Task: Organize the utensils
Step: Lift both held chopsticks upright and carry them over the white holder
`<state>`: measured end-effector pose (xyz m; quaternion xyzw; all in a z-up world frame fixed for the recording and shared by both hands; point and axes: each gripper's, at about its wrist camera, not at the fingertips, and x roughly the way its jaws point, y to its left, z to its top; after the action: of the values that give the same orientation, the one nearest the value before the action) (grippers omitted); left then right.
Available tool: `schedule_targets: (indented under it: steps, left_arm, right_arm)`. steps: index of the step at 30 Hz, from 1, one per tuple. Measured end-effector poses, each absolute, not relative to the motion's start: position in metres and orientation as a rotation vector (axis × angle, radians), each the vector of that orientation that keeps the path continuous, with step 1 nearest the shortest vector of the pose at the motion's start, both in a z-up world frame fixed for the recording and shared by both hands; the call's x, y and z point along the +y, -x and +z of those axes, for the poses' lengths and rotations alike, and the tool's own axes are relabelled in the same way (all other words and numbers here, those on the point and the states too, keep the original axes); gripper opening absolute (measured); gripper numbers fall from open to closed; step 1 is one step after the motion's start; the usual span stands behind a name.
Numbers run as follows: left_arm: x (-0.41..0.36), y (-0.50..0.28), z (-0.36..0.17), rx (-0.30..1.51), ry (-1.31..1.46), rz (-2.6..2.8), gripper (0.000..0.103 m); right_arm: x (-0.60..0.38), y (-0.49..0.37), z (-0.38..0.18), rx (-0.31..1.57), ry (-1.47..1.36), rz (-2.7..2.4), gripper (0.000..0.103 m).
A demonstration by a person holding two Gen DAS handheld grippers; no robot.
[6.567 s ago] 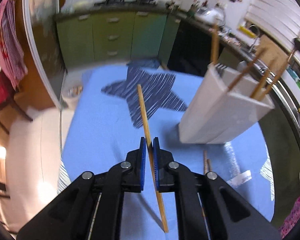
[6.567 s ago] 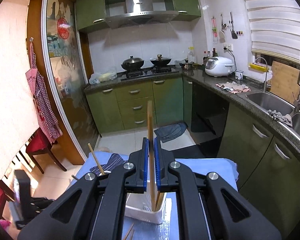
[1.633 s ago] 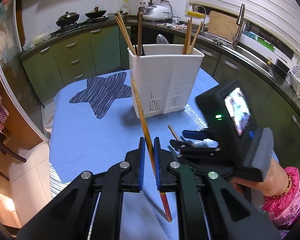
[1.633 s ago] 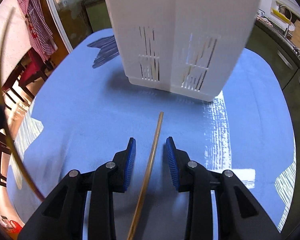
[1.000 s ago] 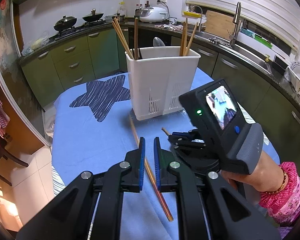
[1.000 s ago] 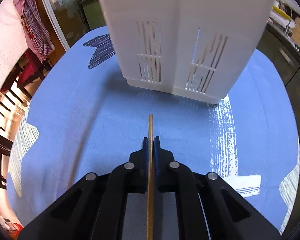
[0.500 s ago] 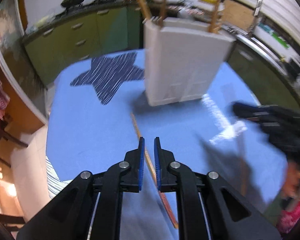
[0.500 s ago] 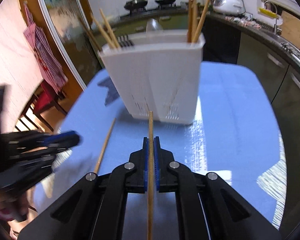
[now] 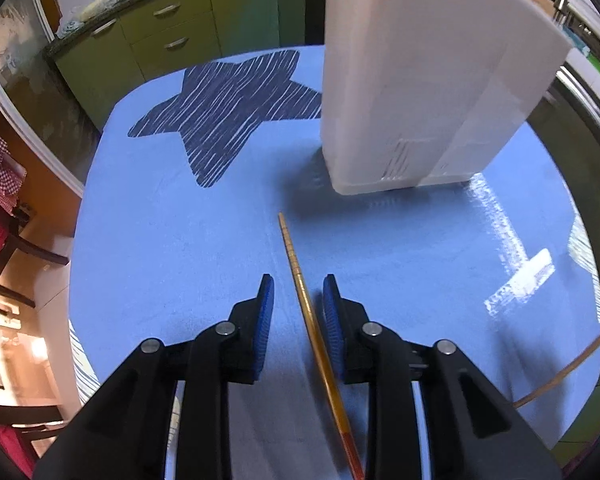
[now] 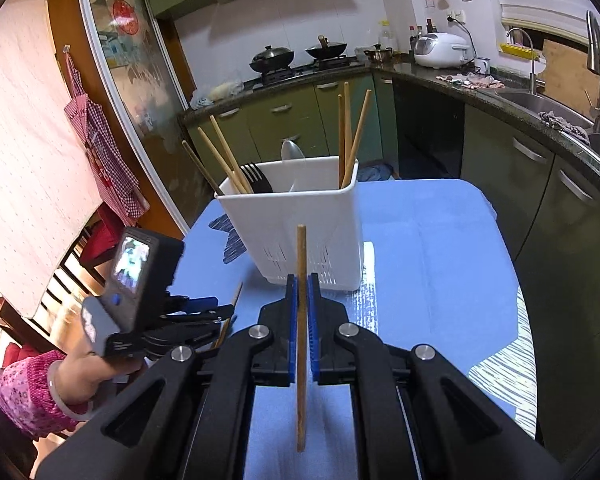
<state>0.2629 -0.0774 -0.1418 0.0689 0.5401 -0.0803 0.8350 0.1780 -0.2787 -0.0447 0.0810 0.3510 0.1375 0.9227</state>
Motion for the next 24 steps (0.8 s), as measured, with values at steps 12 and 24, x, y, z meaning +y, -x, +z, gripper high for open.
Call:
schedule_targets:
  steps: [12, 24]
  left_arm:
    - [-0.089, -0.272, -0.153, 1.211, -0.150, -0.185, 0.015]
    - [-0.089, -0.262, -0.134, 1.139, -0.142, -0.253, 0.006]
  right_arm:
    - [-0.286, -0.172, -0.042, 0.702, -0.188, 0.286, 0.006]
    - [-0.290, -0.169, -0.039, 0.691, -0.193, 0.275, 0.006]
